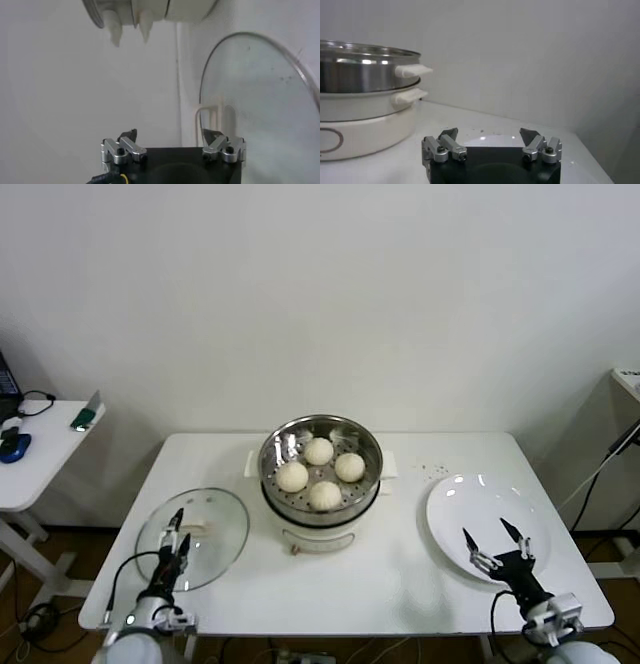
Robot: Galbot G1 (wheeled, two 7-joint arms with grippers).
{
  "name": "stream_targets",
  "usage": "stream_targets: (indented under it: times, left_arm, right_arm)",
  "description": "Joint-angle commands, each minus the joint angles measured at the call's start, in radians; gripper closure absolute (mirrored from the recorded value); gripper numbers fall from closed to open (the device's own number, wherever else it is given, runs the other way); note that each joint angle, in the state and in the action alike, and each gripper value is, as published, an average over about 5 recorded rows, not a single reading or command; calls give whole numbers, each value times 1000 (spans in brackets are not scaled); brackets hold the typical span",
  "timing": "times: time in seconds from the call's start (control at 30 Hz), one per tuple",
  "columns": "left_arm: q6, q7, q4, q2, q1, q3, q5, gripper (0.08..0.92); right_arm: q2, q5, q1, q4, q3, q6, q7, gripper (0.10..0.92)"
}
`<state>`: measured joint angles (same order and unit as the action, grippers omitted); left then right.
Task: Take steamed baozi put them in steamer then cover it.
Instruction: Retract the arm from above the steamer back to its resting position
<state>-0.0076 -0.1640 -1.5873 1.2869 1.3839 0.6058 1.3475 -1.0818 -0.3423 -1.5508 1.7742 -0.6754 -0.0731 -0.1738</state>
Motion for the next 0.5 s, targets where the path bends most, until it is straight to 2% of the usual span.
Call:
stream_targets:
  times: [0.03, 0.5]
  left_arm:
    - [-8, -27, 137, 3, -122, -8, 46, 177]
    - [-9, -52, 216, 11, -206, -18, 29, 177]
  right_arm:
    - [-17, 31, -24, -19, -29, -9, -5, 203]
    - [-20, 52, -19, -51, -36, -29, -22, 203]
